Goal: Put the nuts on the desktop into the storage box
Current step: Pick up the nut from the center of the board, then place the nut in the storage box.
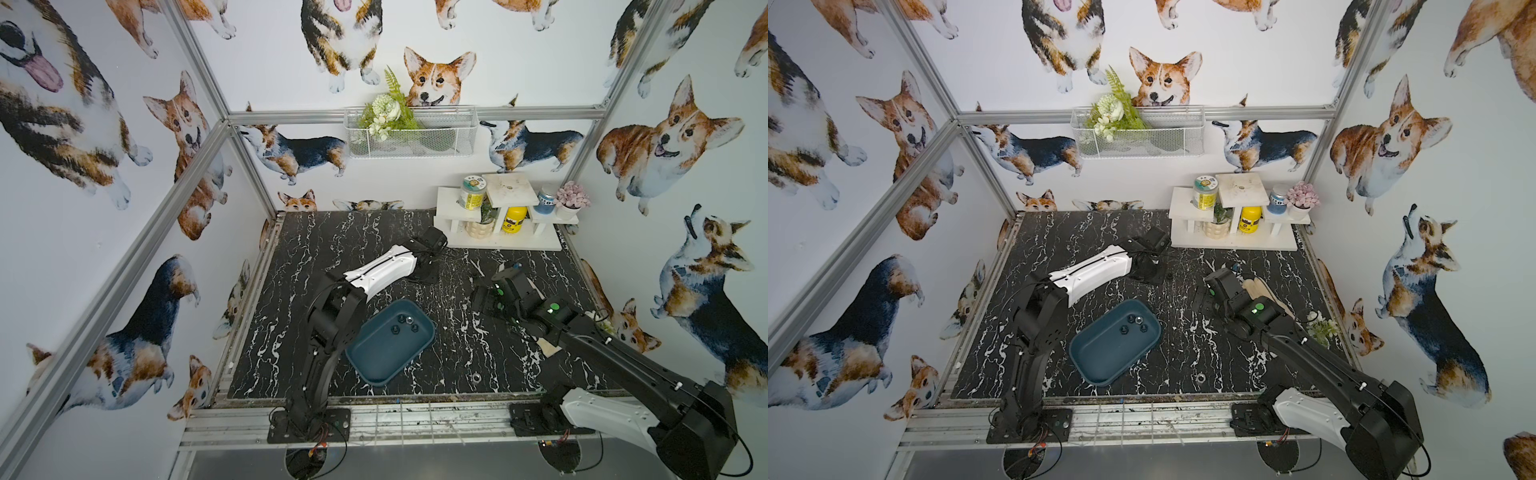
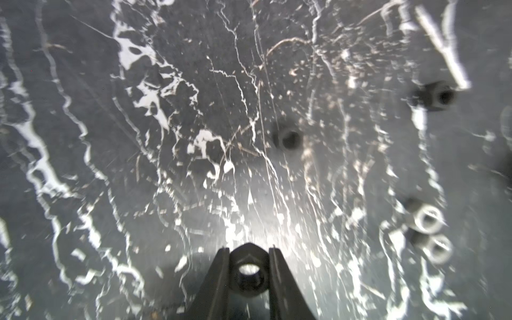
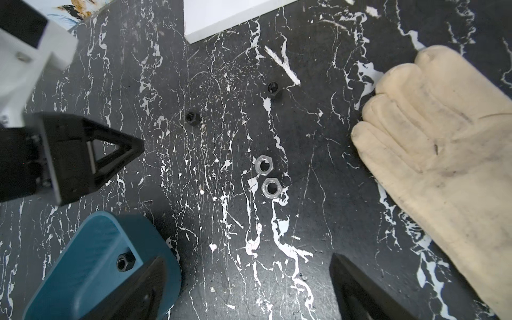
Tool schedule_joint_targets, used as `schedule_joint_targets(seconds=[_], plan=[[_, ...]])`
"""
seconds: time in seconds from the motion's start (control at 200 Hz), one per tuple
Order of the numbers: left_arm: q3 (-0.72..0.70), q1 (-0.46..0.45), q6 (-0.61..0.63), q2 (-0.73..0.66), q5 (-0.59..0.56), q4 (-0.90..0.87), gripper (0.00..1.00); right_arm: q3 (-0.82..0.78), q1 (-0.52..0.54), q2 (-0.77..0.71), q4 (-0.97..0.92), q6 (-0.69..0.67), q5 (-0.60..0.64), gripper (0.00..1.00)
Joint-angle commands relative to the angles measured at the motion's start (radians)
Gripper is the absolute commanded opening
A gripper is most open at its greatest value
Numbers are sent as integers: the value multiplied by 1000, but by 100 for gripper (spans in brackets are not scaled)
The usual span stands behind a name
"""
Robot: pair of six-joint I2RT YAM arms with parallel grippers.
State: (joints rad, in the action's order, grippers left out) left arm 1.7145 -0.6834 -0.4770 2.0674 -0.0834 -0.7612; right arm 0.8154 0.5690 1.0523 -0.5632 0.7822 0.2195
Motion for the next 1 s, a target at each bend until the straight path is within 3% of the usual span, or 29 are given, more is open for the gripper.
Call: schedule_joint_targets(seconds=[0.0,0.275,0.46,0.776,0.996], plan=[[-108,-22,21,-99,-1,26,24,13,-1,13,17,-17,42,98],[-444,-96,-22,-399,-51,8,24,-1,-14,60,64,-24,95,99],[-627,-107,-74,-551,-44,18,24,35,-72,195,91,-52,78,97],[-827,-108,-139,-609,-13,75,24,132,-140,374,35,-64,-65,97],[-895,-108,-170,-585,16,132,30,81,-107,329,-87,30,-198,100]])
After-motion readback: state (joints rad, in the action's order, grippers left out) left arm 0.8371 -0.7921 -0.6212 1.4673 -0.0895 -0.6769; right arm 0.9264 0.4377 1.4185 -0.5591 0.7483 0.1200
